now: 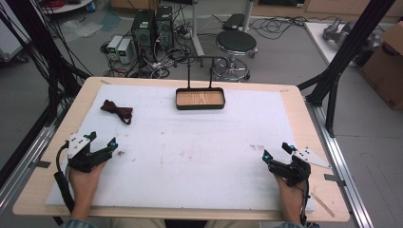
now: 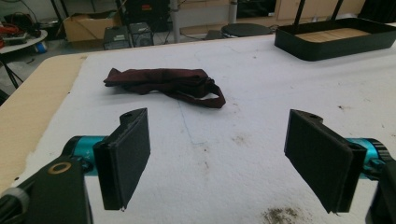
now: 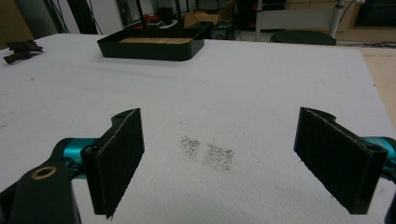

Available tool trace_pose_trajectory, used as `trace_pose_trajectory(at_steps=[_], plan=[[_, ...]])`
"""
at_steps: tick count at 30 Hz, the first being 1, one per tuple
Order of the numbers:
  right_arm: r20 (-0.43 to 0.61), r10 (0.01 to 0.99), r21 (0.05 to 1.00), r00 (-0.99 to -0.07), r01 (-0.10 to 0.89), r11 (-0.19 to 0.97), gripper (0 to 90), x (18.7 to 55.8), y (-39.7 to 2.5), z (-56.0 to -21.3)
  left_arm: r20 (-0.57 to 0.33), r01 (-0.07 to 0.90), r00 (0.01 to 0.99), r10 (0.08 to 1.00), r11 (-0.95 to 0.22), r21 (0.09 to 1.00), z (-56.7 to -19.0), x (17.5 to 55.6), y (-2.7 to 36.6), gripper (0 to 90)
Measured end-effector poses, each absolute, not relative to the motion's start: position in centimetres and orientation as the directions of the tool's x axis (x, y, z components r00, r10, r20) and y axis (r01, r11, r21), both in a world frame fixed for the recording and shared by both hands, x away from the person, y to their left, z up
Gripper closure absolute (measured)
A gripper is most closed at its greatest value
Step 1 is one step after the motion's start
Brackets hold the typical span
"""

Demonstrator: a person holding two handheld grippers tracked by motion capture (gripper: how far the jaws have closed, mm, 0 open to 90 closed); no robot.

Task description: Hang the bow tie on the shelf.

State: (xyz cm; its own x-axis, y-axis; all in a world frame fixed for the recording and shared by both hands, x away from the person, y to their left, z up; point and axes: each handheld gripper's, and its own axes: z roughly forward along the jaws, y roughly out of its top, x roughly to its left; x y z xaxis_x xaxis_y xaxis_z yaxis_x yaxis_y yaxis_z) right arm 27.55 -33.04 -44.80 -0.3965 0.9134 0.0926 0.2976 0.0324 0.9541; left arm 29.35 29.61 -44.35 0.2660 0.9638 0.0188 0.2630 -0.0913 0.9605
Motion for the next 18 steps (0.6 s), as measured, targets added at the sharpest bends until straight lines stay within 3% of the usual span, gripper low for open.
trace_pose_trajectory(at_steps=[12, 18], plan=[[0.093, 0.913, 0.954, -0.397, 0.297, 0.031, 15.1, 27.5, -32.9, -44.8, 0.012, 0.259, 0.276, 0.961, -0.086, 0.962, -44.3, 29.5, 29.6, 23.8], [0.093, 0.913, 0.954, -0.397, 0.297, 0.032, 15.1, 27.5, -32.9, -44.8, -0.042, 0.264, 0.298, 0.954, -0.040, 0.964, -43.1, 29.9, 29.5, 22.0]])
